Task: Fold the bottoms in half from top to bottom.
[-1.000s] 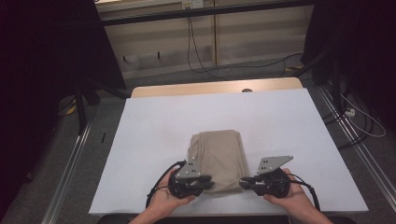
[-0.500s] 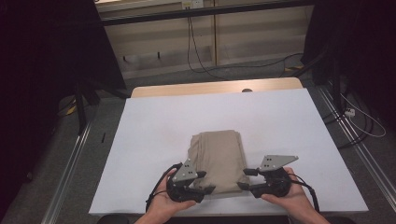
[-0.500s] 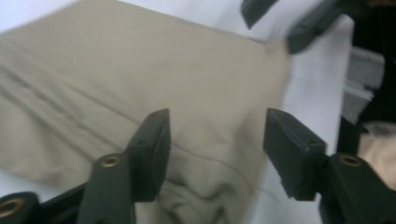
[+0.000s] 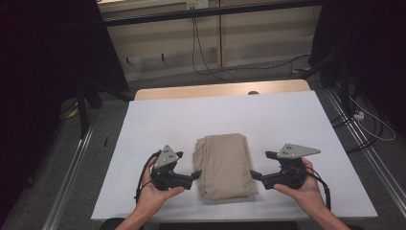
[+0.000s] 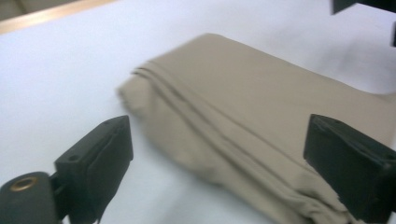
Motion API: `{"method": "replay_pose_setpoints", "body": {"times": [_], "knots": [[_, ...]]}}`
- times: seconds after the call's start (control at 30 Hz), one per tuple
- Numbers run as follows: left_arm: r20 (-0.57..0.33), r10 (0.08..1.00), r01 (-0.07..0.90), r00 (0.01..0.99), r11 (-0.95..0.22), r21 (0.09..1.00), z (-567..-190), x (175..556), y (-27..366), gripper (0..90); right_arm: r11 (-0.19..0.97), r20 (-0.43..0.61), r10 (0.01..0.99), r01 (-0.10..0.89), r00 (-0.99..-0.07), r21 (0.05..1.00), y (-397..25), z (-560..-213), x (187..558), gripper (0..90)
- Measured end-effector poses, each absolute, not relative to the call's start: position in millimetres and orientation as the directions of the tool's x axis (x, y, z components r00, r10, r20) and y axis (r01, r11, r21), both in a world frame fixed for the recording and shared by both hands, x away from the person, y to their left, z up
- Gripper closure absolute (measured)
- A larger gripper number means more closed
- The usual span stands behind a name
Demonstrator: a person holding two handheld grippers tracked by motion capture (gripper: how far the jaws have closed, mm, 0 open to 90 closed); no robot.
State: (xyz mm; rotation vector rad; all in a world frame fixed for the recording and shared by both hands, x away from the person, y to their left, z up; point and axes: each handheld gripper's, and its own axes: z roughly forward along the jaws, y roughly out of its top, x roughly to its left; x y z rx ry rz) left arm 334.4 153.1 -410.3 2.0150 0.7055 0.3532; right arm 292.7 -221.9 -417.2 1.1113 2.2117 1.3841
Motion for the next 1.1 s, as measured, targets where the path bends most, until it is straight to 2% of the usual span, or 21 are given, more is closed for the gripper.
{"method": "replay_pose_setpoints", "body": {"times": [0.13, 0.3, 0.43, 0.57, 0.67, 0.87, 1.1], "knots": [[-0.018, 0.646, 0.343, 0.763, -0.381, 0.858, -414.0, 333.9, 172.5, 5.4, 0.229, 0.114, 0.786, 0.458, -0.608, 0.859, -232.3, -416.6, 293.2, 8.6], [-0.071, 0.691, 0.382, 0.720, -0.309, 0.871, -412.3, 339.9, 192.9, 5.4, 0.185, 0.118, 0.816, 0.449, -0.566, 0.874, -249.2, -416.2, 292.3, 7.2], [-0.040, 0.712, 0.366, 0.701, -0.312, 0.877, -409.3, 343.8, 202.3, 5.4, 0.155, 0.119, 0.842, 0.448, -0.526, 0.880, -262.2, -417.8, 292.1, 7.8], [-0.047, 0.737, 0.383, 0.674, -0.294, 0.876, -414.9, 344.6, 209.8, 5.6, 0.154, 0.082, 0.882, 0.447, -0.465, 0.881, -273.7, -419.8, 288.1, 8.5], [-0.058, 0.750, 0.399, 0.659, -0.283, 0.872, -420.7, 345.6, 214.0, 6.5, 0.129, 0.094, 0.897, 0.460, -0.431, 0.878, -281.4, -425.4, 284.8, 8.9], [-0.036, 0.770, 0.374, 0.637, -0.268, 0.888, -418.0, 344.5, 228.9, 6.7, 0.099, 0.089, 0.925, 0.460, -0.369, 0.883, -293.7, -427.5, 281.0, 9.1], [-0.053, 0.797, 0.404, 0.602, -0.247, 0.881, -422.9, 348.1, 237.1, 6.4, 0.098, 0.096, 0.920, 0.460, -0.381, 0.883, -293.4, -429.0, 282.4, 10.1]]}}
